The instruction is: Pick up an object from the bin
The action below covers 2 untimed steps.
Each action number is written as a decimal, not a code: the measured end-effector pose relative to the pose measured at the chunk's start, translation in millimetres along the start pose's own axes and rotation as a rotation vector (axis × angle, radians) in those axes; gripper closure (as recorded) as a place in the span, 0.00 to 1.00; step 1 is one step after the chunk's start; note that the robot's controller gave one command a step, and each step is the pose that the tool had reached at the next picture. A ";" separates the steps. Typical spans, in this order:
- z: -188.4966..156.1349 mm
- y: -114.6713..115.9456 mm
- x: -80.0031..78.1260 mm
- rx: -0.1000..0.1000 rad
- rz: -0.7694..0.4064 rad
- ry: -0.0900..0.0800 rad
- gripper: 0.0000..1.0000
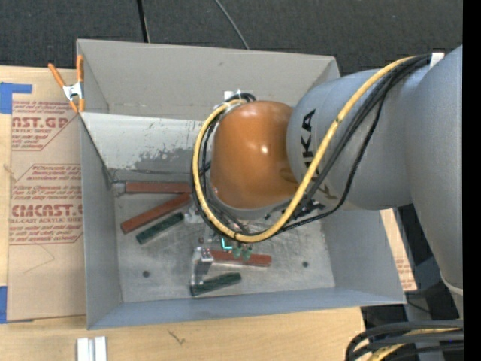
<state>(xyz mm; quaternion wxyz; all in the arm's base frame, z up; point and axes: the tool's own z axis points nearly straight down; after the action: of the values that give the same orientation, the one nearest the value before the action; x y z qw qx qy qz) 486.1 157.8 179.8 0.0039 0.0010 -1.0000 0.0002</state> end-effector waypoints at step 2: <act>97.6 -92.7 -8.9 -0.001 -0.040 -0.007 1.00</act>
Offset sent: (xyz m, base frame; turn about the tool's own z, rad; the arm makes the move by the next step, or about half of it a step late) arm 0.0087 -0.0929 -0.0967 -0.0407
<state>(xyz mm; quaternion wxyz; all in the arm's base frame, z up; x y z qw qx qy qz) 494.4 65.1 82.2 0.0006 0.0210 -0.9998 -0.0003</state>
